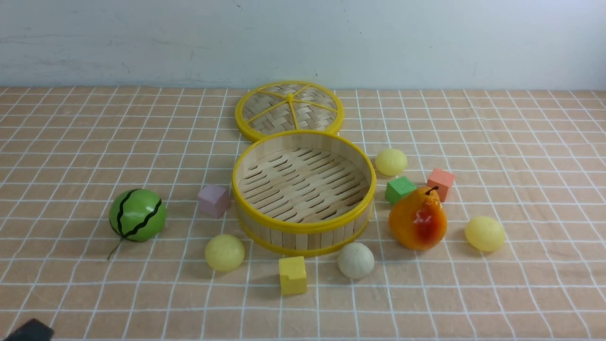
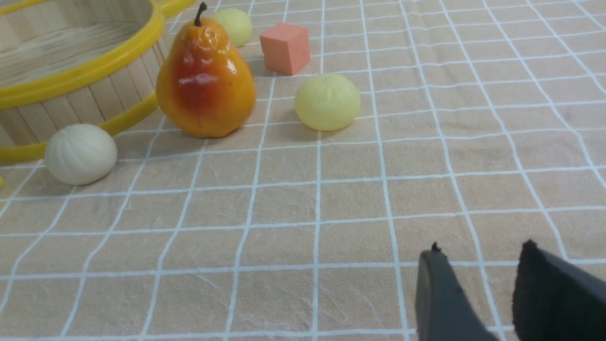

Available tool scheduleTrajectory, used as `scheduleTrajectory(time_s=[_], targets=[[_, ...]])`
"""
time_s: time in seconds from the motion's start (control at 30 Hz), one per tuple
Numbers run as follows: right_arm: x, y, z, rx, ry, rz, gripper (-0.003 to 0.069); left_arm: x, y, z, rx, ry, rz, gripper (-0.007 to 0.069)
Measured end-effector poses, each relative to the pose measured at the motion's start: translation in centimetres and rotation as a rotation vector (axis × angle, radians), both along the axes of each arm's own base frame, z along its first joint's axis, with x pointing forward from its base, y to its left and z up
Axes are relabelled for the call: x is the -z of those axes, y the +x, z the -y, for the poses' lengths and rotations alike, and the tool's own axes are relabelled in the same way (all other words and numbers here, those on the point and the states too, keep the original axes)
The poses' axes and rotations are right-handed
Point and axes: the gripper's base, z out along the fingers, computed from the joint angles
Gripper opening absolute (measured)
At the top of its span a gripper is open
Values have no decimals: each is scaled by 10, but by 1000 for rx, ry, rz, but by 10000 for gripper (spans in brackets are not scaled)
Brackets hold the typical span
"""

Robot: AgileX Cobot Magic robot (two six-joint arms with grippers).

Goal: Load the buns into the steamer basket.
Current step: Use the left arm to grab a steamed stuffed bun

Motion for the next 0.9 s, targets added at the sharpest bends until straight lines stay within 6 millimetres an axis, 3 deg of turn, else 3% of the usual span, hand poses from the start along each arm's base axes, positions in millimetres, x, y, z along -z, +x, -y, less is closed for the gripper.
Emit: scheduleTrajectory(time_s=[0.17,0.37,0.4,0.47,0.5,0.57,0.67,0.77,0.9], targets=[[0,0,0,0,0,0,239,-11,-1,-3,-28,-108,46,204],[0,0,0,0,0,0,239,-80,-13,14,166,202,83,-9],[0,0,0,0,0,0,239,-96,-8,20,241,280,14,-13],[0,0,0,0,0,0,239,-106,-3,24,298,332,-55,-13],[0,0,0,0,0,0,239,-118,13,30,403,415,-210,-13],[0,0,0,0,0,0,239,-125,33,34,483,481,-357,-13],[0,0,0,0,0,0,239,-123,82,36,579,572,-612,-13],[0,0,0,0,0,0,239,-115,129,37,621,645,-726,-13],[0,0,0,0,0,0,239,-104,169,54,697,720,-765,-13]])
